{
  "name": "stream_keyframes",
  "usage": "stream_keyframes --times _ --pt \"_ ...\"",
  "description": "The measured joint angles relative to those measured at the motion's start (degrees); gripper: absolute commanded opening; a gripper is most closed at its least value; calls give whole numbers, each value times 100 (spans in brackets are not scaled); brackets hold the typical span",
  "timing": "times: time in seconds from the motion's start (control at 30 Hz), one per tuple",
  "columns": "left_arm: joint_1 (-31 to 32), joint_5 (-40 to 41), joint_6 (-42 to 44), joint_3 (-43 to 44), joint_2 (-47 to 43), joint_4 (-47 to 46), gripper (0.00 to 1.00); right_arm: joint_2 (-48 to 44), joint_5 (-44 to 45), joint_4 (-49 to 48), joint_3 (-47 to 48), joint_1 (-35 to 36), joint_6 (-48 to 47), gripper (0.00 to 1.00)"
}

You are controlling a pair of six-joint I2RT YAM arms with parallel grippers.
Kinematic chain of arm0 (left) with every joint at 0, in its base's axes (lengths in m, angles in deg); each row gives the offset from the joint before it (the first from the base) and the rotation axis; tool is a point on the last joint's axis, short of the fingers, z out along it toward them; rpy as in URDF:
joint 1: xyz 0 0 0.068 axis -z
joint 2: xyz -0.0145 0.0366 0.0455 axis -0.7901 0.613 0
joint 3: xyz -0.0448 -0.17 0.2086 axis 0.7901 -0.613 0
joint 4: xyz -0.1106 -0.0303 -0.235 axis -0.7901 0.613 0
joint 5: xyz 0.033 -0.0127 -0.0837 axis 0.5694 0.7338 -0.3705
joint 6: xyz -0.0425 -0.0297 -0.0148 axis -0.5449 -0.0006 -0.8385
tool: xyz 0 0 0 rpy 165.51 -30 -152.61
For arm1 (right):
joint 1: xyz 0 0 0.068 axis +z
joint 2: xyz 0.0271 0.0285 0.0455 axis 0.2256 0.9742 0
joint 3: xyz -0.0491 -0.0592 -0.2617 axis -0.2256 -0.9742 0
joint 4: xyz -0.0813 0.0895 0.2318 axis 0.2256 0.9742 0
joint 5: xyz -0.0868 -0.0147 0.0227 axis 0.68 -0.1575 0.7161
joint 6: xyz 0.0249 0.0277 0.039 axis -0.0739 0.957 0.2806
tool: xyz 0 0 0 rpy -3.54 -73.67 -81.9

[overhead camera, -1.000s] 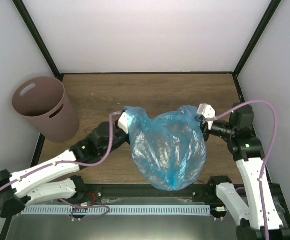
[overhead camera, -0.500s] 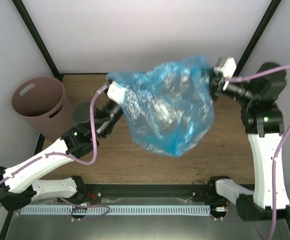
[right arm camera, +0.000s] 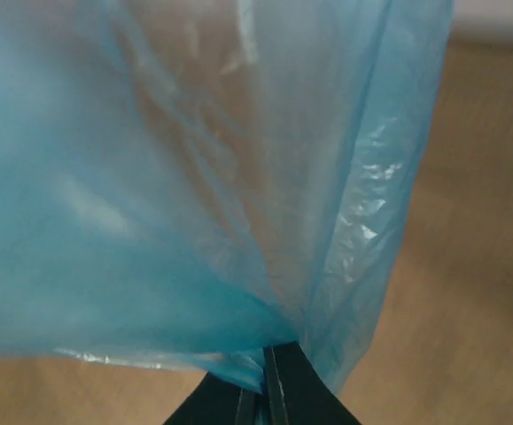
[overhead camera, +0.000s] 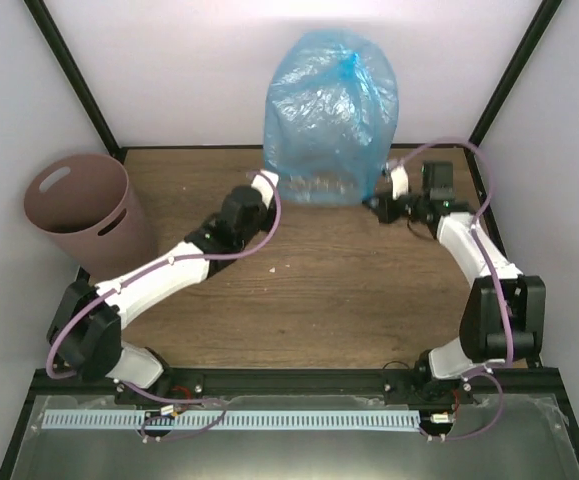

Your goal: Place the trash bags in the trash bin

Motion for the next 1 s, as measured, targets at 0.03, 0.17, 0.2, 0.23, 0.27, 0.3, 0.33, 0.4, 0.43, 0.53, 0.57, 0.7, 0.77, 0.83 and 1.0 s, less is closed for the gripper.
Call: stream_keyframes --times 0.03,0.17,0.2,0.23,0.27,0.3,0.33,0.4,0.43,0.53,0.57,0.7,0.77,0.83,1.0 --pt "55 -286 -302 -509 -146 289 4 -46 -4 168 -531 -9 22 1" --pt "229 -634 -710 -890 -702 623 4 -892 -57 595 -1340 -2 85 1" --pt "240 -671 -776 -887 -857 614 4 -1239 -81 516 -1307 0 103 1" --pt "243 -710 -846 -848 -1069 592 4 -1543 -105 426 -1228 -2 111 1" --pt "243 -730 -896 -807 -1198 566 4 -1764 -122 352 -1139 -4 125 1" --pt "243 -754 -938 -745 -1303 540 4 -1947 -138 267 -1003 -4 129 1" --pt "240 -769 -981 -671 -1381 505 4 -2065 -153 166 -848 -2 133 1" --pt "240 -807 -1056 -603 -1410 468 4 -2118 -168 33 -695 -2 140 1" --pt "240 -846 -1091 -599 -1401 466 4 -2116 -164 -9 -669 -2 146 1" --pt "240 -942 -1185 -599 -1340 544 12 -1943 -111 24 -715 -4 160 1" --pt "240 -997 -1215 -599 -1325 588 21 -1893 -81 46 -750 -4 166 1" --pt "240 -1207 -1239 -503 -1298 841 63 -1827 87 149 -785 -4 177 1" --pt "240 -1362 -1222 -358 -1292 1036 68 -1849 177 146 -785 -4 221 1" --pt "240 -1526 -1187 -190 -1294 1279 71 -1867 289 144 -789 -4 286 1" --pt "240 -1884 -1003 79 -1394 1996 81 -1991 472 138 -879 -81 398 1"
